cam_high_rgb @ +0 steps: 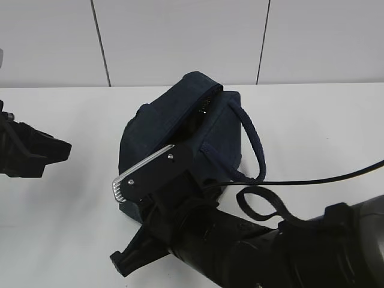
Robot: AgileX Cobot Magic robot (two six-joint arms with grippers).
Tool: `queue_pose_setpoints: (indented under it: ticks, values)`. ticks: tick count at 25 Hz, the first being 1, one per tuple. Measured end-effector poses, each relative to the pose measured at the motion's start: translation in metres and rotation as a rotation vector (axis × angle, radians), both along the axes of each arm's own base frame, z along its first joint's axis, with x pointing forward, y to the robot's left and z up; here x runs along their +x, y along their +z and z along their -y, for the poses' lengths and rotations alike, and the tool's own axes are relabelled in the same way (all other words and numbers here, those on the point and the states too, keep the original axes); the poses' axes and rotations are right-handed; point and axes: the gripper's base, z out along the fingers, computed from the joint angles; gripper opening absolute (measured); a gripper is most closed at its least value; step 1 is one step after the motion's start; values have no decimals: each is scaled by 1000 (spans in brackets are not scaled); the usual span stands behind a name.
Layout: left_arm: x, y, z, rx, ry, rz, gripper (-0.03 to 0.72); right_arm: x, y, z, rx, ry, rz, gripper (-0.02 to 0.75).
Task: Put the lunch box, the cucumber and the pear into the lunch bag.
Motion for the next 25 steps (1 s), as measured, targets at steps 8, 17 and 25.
queue_pose_setpoints:
  ticks: [8,17,25]
  values:
    - [0,0,0,0,0,0,241,-5,4,5,-62,8,-61,0]
    - [0,0,0,0,0,0,241,-6,4,8,-88,-10,-86,0]
    - [0,0,0,0,0,0,241,-6,22,12,-89,3,-12,0]
